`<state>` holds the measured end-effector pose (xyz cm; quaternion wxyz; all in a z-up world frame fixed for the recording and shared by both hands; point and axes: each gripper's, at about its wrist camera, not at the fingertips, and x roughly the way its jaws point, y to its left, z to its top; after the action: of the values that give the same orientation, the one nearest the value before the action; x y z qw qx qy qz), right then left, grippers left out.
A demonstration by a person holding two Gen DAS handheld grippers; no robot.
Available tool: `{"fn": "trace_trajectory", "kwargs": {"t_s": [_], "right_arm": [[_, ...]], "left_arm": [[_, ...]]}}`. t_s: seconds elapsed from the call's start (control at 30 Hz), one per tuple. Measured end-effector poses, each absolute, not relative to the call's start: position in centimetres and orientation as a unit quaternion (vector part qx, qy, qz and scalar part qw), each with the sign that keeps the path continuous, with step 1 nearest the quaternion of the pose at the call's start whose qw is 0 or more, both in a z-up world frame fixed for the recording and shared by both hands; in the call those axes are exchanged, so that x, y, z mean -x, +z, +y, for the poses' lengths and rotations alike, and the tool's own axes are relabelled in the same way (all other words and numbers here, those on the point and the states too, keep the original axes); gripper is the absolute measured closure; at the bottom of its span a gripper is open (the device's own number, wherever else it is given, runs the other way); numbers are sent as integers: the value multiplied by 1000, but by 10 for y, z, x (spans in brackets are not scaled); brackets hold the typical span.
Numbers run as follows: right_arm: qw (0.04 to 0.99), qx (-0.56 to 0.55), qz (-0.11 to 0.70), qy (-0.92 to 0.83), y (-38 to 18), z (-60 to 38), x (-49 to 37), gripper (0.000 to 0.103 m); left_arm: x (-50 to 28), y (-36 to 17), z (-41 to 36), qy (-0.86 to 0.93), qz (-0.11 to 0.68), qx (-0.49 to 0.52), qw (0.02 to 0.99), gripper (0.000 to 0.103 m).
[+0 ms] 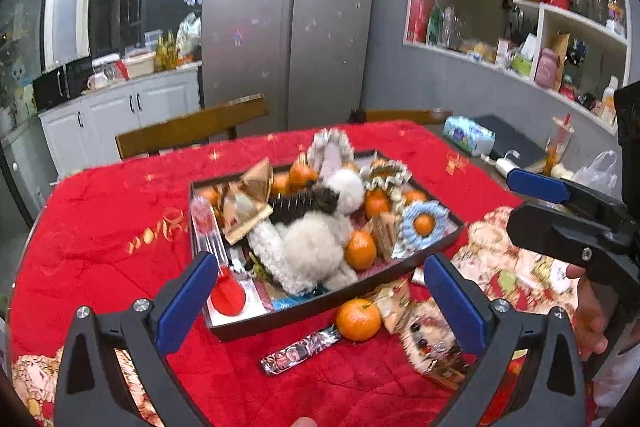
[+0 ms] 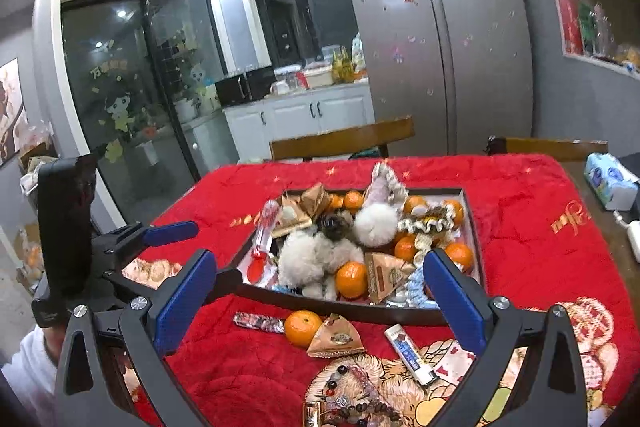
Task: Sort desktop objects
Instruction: 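Withdraw both open tools from the tray back toward the remaining loose items, then move the left tool to the loose orange while the right tool approaches the gold triangular packet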
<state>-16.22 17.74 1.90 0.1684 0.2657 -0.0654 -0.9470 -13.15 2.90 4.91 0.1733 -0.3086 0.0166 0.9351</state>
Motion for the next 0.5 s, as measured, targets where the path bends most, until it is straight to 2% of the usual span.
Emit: {"fn": "trace_trajectory", "kwargs": {"t_s": [0.5], "right_arm": [[184, -360, -76, -911, -52, 186, 202, 0]], "left_arm": [[171, -16, 50, 904, 54, 368, 209, 0]]}}
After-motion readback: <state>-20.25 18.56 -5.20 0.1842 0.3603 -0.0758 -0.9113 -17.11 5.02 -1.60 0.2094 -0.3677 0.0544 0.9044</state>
